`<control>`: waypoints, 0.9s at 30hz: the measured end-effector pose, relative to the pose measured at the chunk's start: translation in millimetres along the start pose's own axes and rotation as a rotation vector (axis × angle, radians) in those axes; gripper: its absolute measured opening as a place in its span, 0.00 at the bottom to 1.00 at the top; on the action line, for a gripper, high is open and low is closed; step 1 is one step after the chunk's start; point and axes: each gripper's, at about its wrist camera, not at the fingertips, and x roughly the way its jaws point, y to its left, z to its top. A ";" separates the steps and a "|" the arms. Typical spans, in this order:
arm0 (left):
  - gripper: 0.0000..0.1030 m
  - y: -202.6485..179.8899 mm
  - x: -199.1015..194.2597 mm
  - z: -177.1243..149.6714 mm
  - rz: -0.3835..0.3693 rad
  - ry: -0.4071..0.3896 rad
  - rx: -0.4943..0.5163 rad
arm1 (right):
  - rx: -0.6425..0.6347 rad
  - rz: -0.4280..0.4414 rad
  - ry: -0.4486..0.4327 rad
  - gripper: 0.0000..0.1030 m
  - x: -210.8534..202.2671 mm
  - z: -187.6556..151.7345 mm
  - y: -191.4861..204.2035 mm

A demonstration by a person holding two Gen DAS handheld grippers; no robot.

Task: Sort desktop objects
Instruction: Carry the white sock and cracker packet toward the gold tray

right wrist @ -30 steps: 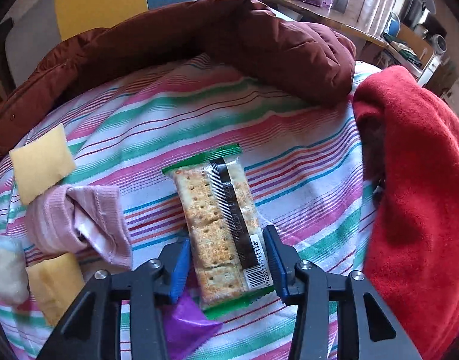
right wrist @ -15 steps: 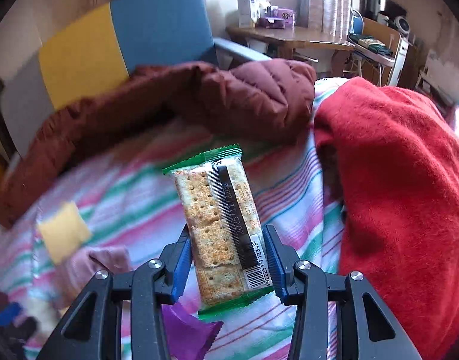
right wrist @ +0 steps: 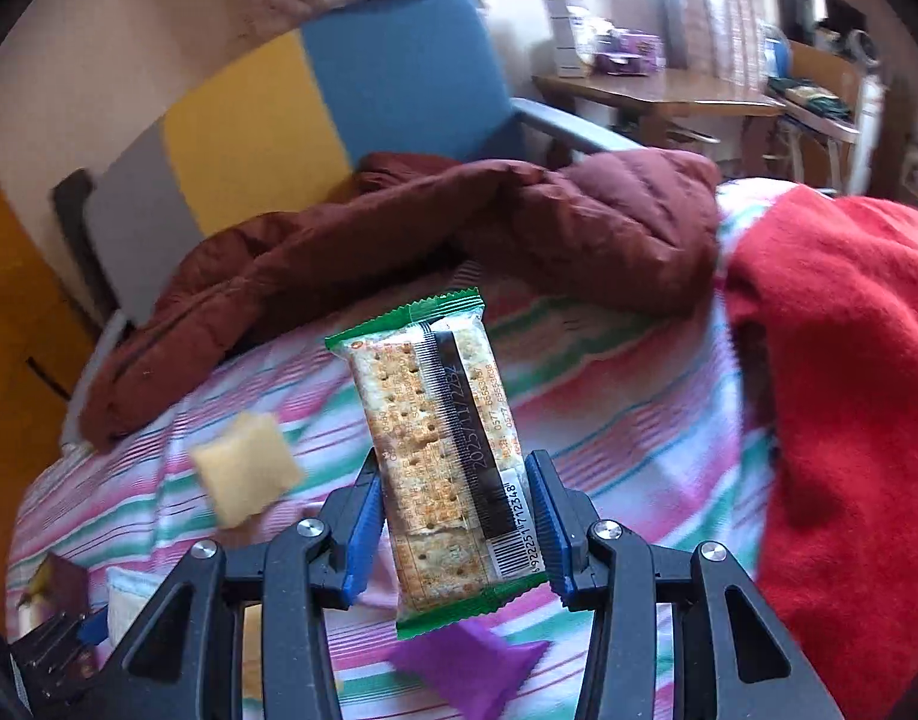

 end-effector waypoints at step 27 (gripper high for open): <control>0.51 80.1 -199.6 -57.7 0.106 -0.282 -0.182 | -0.181 0.416 0.146 0.44 -1.7 -42.4 99.2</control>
